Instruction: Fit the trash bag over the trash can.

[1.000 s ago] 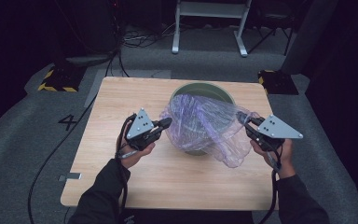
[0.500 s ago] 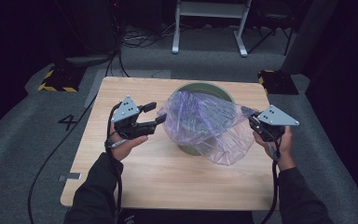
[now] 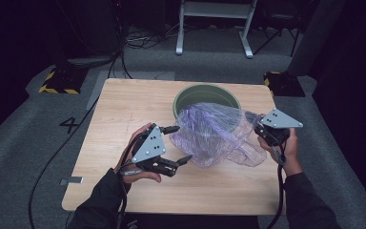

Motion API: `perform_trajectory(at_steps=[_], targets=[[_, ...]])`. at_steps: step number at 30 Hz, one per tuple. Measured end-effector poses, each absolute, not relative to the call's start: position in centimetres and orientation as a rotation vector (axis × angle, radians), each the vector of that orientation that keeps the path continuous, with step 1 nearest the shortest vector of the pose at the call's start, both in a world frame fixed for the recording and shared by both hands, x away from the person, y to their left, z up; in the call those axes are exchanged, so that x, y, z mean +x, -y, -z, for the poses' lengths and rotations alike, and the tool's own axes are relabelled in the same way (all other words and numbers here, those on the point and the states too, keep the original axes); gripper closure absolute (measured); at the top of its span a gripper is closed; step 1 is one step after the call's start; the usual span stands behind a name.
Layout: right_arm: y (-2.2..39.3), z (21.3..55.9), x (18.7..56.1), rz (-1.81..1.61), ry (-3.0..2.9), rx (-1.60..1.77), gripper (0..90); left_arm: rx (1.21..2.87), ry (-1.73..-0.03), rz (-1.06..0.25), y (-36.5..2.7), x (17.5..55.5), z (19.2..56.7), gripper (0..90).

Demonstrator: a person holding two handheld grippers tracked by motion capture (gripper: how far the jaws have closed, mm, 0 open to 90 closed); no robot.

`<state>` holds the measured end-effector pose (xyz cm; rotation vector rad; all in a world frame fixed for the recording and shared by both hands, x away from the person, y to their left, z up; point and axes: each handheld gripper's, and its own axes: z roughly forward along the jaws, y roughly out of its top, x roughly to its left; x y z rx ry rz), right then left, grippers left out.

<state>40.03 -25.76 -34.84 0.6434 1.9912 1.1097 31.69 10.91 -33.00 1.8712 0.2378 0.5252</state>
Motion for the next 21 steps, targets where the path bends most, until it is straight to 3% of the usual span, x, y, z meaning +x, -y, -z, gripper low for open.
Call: perform_trajectory(at_steps=[6, 10, 19, 21], targets=[[25.7, 34.7, 40.0, -1.096, -2.001, 0.648, 90.0, 1.895, -0.153, -0.494, -9.0, 30.1, 32.4, 15.3], [25.7, 34.7, 40.1, -1.093, -2.01, 0.652, 90.0, 1.976, -0.084, -0.494, -6.8, 29.5, 34.0, 15.1], [25.5, 34.8, 39.9, -1.131, -2.029, 0.634, 90.0, 2.03, -0.204, -0.562, -6.0, 32.3, 36.4, 16.2], [25.6, 34.9, 39.9, -1.144, -2.03, 0.632, 90.0, 2.035, -0.223, -0.601, -6.0, 32.8, 36.6, 23.5]])
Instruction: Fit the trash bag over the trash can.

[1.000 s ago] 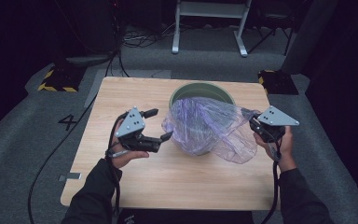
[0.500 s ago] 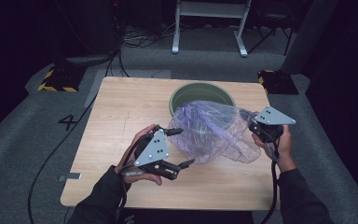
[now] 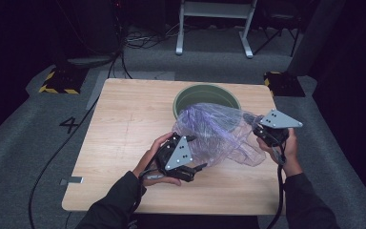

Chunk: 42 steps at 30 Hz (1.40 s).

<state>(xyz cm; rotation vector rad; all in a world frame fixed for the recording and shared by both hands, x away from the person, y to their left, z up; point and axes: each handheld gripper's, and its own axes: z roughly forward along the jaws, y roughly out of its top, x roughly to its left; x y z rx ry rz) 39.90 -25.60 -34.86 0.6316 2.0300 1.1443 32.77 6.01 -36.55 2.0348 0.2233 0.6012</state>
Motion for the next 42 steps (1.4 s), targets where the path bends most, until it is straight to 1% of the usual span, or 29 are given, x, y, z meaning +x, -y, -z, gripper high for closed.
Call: perform_trajectory(at_steps=[2, 3, 5, 6, 7, 8, 9, 12, 13, 16, 17, 22, 25, 26, 27, 28, 29, 30, 31, 32, 33, 34, 35, 36, 37, 40, 41, 42], targets=[[25.6, 34.9, 39.9, -1.152, -2.033, 0.633, 90.0, 2.043, -0.226, -0.605, -6.0, 32.9, 36.6, 33.8], [25.6, 35.0, 39.9, -1.156, -2.039, 0.629, 90.0, 2.045, -0.238, -0.66, -5.9, 33.1, 36.7, 38.3], [25.6, 35.1, 39.8, -1.16, -2.044, 0.621, 90.0, 2.034, -0.232, -0.656, -6.1, 33.2, 36.7, 51.5], [25.5, 35.1, 39.8, -1.159, -2.047, 0.618, 90.0, 2.017, -0.245, -0.663, -6.2, 33.3, 36.6, 51.5], [25.5, 35.0, 39.7, -1.165, -2.044, 0.612, 90.0, 2.003, -0.254, -0.678, -6.4, 33.4, 36.5, 61.0], [25.5, 35.0, 39.6, -1.17, -2.043, 0.609, 90.0, 1.991, -0.255, -0.682, -6.6, 33.5, 36.3, 65.6], [25.5, 35.0, 39.6, -1.17, -2.045, 0.607, 90.0, 1.973, -0.27, -0.692, -7.1, 33.7, 36.1, 69.0], [25.5, 34.9, 39.5, -1.168, -2.047, 0.599, 90.0, 1.958, -0.271, -0.674, -7.8, 34.0, 35.8, 74.8], [25.4, 34.9, 39.5, -1.164, -2.051, 0.595, 90.0, 1.937, -0.285, -0.65, -8.4, 34.2, 35.6, 77.7], [25.4, 34.8, 39.4, -1.162, -2.056, 0.585, 90.0, 1.922, -0.286, -0.64, -9.1, 34.4, 35.3, 87.5], [25.3, 34.7, 39.4, -1.152, -2.056, 0.581, 90.0, 1.912, -0.285, -0.634, -9.4, 34.4, 35.2, 89.6], [25.2, 34.3, 39.6, -1.134, -2.058, 0.572, 89.7, 1.869, -0.288, -0.644, -10.4, 34.5, 34.2, 89.8], [25.0, 34.2, 39.6, -1.131, -2.06, 0.572, 89.4, 1.877, -0.285, -0.585, -10.7, 34.8, 33.9, 89.7], [24.9, 34.1, 39.5, -1.127, -2.061, 0.572, 89.4, 1.892, -0.277, -0.555, -10.6, 34.7, 33.8, 82.9], [24.7, 34.0, 39.4, -1.118, -2.063, 0.566, 89.4, 1.908, -0.299, -0.584, -10.2, 34.1, 33.7, 55.7], [24.7, 34.0, 39.4, -1.118, -2.063, 0.566, 89.4, 1.92, -0.299, -0.589, -9.8, 33.8, 33.8, 55.7], [24.6, 34.0, 39.5, -1.108, -2.07, 0.569, 89.5, 1.934, -0.285, -0.58, -8.7, 32.8, 34.0, 34.7], [24.6, 34.1, 39.5, -1.103, -2.073, 0.571, 89.5, 1.939, -0.285, -0.596, -8.0, 32.2, 34.2, 27.7], [24.5, 34.1, 39.6, -1.098, -2.075, 0.576, 89.5, 1.95, -0.263, -0.603, -7.3, 31.9, 34.4, 22.9], [24.5, 34.1, 39.6, -1.098, -2.075, 0.576, 89.5, 1.95, -0.263, -0.603, -7.3, 31.9, 34.4, 19.6], [24.5, 34.2, 39.7, -1.096, -2.076, 0.584, 89.6, 1.965, -0.226, -0.568, -5.9, 31.3, 34.9, 18.1], [24.5, 34.2, 39.7, -1.096, -2.076, 0.584, 89.6, 1.965, -0.226, -0.568, -5.9, 31.3, 34.9, 17.0], [24.5, 34.2, 39.6, -1.095, -2.077, 0.588, 89.6, 1.997, -0.194, -0.568, -4.5, 31.0, 35.6, 15.3], [24.5, 34.2, 39.6, -1.095, -2.077, 0.588, 89.6, 1.997, -0.194, -0.568, -4.5, 31.0, 35.6, 15.3], [24.5, 34.2, 39.6, -1.088, -2.083, 0.588, 89.5, 2.023, -0.173, -0.578, -3.2, 31.0, 36.2, 15.2], [24.5, 34.1, 39.6, -1.085, -2.088, 0.59, 89.4, 2.032, -0.176, -0.597, -2.3, 31.1, 36.7, 15.2], [24.4, 34.1, 39.5, -1.085, -2.091, 0.587, 89.4, 2.034, -0.21, -0.647, -1.7, 31.5, 37.0, 15.5], [24.4, 34.1, 39.5, -1.085, -2.091, 0.587, 89.4, 2.034, -0.21, -0.647, -1.7, 31.5, 37.0, 16.7]])
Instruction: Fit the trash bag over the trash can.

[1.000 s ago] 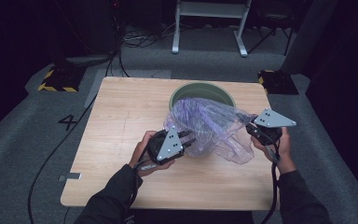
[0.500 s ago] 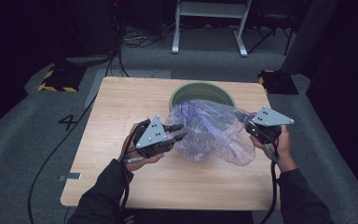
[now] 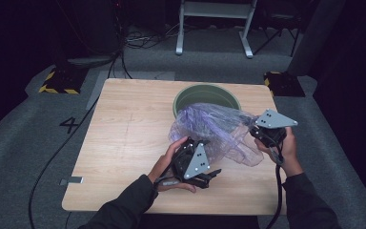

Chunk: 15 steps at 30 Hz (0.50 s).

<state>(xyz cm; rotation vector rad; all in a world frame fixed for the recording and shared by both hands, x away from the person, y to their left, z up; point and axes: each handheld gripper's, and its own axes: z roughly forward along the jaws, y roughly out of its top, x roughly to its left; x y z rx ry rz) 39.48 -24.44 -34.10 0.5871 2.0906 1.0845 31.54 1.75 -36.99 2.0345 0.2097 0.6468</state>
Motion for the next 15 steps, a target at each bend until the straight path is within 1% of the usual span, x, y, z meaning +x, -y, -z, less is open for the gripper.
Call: perform_trajectory(at_steps=[1, 2, 3, 5, 6, 7, 9, 11, 14, 15], targets=[[24.5, 34.1, 39.4, -1.092, -2.092, 0.584, 89.4, 2.027, -0.255, -0.699, -1.6, 31.9, 37.1, 24.8], [24.5, 34.1, 39.4, -1.096, -2.094, 0.582, 89.4, 2.027, -0.255, -0.699, -1.6, 31.9, 37.1, 35.5], [24.5, 34.1, 39.3, -1.101, -2.095, 0.581, 89.4, 2.012, -0.277, -0.736, -1.8, 32.3, 36.9, 42.5], [24.5, 34.1, 39.3, -1.102, -2.094, 0.58, 89.4, 2.01, -0.283, -0.741, -1.9, 32.5, 36.8, 58.6], [24.5, 34.2, 39.2, -1.101, -2.094, 0.58, 89.4, 2.005, -0.292, -0.748, -2.1, 32.7, 36.7, 58.6], [24.5, 34.2, 39.1, -1.104, -2.095, 0.577, 89.4, 2.008, -0.291, -0.72, -2.6, 33.0, 36.5, 69.9], [24.5, 34.3, 39.0, -1.103, -2.096, 0.574, 89.3, 2.001, -0.288, -0.722, -3.1, 33.1, 36.1, 82.0], [24.6, 34.3, 38.9, -1.107, -2.099, 0.562, 88.2, 1.976, -0.278, -0.715, -3.8, 33.2, 35.5, 89.3], [24.6, 34.2, 38.8, -1.1, -2.099, 0.554, 85.9, 1.973, -0.276, -0.698, -4.3, 33.5, 34.9, 89.7], [24.7, 34.1, 38.5, -1.103, -2.096, 0.545, 79.6, 1.957, -0.284, -0.69, -4.8, 33.7, 34.2, 89.8]])
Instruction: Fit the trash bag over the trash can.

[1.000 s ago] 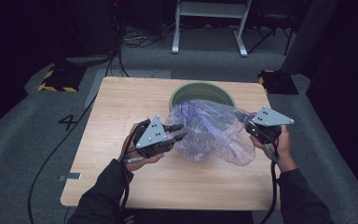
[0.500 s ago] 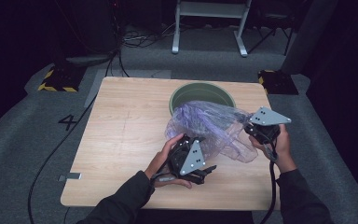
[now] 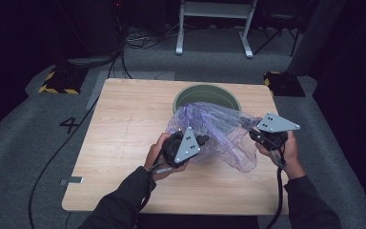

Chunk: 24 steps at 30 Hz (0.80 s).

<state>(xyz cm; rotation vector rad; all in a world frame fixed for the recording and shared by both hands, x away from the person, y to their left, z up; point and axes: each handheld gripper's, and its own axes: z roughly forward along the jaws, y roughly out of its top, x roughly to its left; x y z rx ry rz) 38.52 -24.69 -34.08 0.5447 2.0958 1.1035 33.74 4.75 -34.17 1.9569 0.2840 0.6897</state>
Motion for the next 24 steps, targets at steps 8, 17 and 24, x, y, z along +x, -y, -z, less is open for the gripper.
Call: perform_trajectory(at_steps=[8, 17, 24], targets=[[25.1, 33.3, 36.6, -1.13, -2.11, 0.513, 56.5, 1.938, -0.303, -0.589, -5.1, 34.3, 32.7, 88.9], [24.4, 33.0, 35.9, -1.09, -2.124, 0.488, 62.6, 2.01, -0.243, -0.55, -0.9, 31.8, 33.8, 18.0], [24.3, 33.3, 36.1, -1.095, -2.132, 0.506, 62.6, 2.072, -0.283, -0.693, 1.0, 31.5, 35.2, 20.4]])
